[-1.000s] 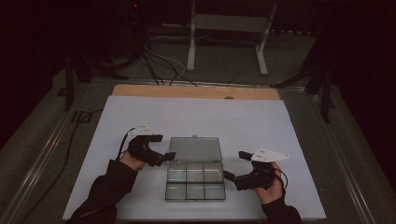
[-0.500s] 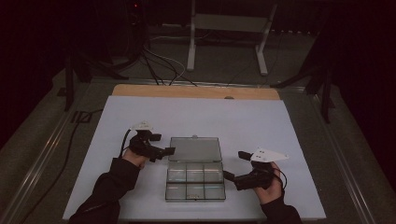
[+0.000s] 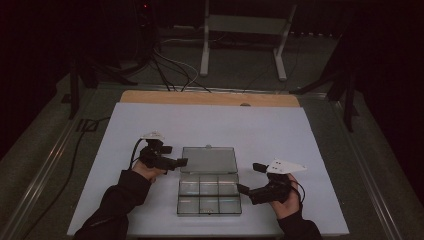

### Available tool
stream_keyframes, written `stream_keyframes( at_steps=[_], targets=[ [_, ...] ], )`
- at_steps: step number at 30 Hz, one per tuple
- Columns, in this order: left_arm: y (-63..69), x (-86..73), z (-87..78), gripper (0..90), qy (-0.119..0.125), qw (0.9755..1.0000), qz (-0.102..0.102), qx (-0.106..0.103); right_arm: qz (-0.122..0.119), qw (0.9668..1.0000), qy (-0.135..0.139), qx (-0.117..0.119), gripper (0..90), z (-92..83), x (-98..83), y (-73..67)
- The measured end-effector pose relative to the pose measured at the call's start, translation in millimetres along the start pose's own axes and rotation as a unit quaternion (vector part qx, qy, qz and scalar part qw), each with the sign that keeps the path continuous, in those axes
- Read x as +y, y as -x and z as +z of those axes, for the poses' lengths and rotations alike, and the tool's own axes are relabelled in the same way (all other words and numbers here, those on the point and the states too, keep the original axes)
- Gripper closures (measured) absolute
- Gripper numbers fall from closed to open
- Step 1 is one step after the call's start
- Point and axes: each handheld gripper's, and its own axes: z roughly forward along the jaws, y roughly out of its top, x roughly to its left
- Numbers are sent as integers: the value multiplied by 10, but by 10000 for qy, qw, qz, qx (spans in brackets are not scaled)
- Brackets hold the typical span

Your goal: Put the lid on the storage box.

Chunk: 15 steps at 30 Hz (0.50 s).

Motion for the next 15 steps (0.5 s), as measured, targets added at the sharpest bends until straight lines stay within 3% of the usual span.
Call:
stream_keyframes(
  at_steps=[3,6,15],
  targets=[
    [-16,-11,8,15,-52,9999,-125,17,-7,10000,4,13,9,0,2,-6],
    [-30,-19,17,15,-117,9994,-274,166,-11,10000,-7,14,9,4,1,-6],
    [-31,-45,56,15,-308,9986,-429,24,-18,10000,-19,37,9,14,1,-11]
  ],
)
